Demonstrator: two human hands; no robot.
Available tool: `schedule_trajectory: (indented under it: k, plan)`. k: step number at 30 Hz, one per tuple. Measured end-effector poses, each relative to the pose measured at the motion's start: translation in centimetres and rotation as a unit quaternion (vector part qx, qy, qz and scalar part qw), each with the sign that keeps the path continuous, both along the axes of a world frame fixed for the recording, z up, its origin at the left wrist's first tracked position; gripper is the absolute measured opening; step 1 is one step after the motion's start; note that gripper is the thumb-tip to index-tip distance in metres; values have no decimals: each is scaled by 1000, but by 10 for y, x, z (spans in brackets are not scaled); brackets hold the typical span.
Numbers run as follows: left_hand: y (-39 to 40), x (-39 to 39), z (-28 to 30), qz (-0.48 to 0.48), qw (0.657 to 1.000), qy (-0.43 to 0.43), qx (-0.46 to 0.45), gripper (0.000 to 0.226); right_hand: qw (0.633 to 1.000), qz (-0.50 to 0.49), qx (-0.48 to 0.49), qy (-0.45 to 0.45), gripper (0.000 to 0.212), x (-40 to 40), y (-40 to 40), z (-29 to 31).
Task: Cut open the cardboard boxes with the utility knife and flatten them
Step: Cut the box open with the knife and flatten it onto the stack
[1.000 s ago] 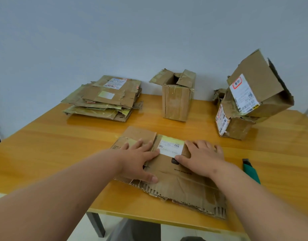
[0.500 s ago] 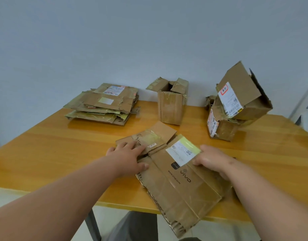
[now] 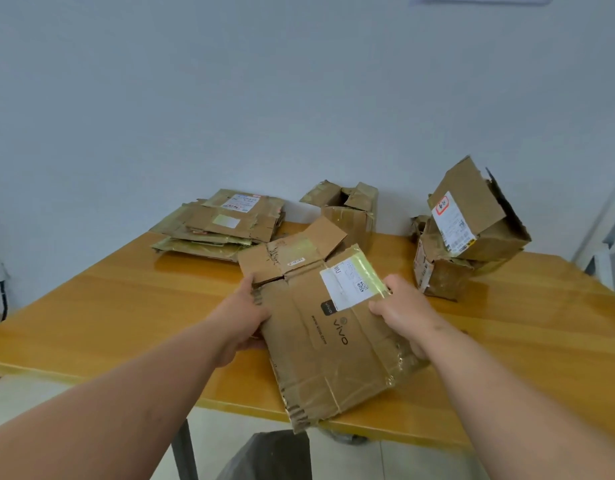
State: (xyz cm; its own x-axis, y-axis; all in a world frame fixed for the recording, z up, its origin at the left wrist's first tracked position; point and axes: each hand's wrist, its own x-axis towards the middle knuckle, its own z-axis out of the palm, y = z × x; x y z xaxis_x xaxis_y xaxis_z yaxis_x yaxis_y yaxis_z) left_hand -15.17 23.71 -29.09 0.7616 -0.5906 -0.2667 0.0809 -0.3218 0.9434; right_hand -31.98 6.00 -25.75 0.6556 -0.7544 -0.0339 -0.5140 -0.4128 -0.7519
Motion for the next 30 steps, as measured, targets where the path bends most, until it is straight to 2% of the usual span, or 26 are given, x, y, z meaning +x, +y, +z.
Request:
schedule_trajectory:
  k: [5, 8, 10, 13, 16, 18, 21, 26, 30]
  plan:
    - [10, 24, 10, 82, 984, -158, -4, 76, 999, 25, 5, -20, 20, 24, 16, 3]
    - [18, 49, 22, 106, 957, -266, 34, 72, 999, 40, 4, -21, 32, 48, 23, 6]
    - [24, 69, 29, 113, 940, -317, 51, 70, 998, 42, 0, -38, 47, 68, 29, 8]
    - [29, 105, 37, 128, 930, -341, 51, 69, 994, 61, -3, -87, 55, 101, 35, 9]
    - [25, 144, 47, 150, 924, -347, 50, 64, 990, 96, -22, -103, 43, 140, 35, 11]
    - [18, 170, 54, 161, 924, -343, 48, 53, 988, 104, -37, -106, 33, 167, 30, 12]
    - [2, 209, 66, 165, 913, -366, 74, 35, 988, 89, -50, -118, 28, 210, 20, 16]
    - [-27, 271, 86, 90, 908, -397, 96, 46, 987, 70, -21, -144, 30, 283, -3, 20]
    - [-49, 315, 87, 8, 878, -433, 203, 64, 987, 35, 16, -158, 32, 334, -21, 14]
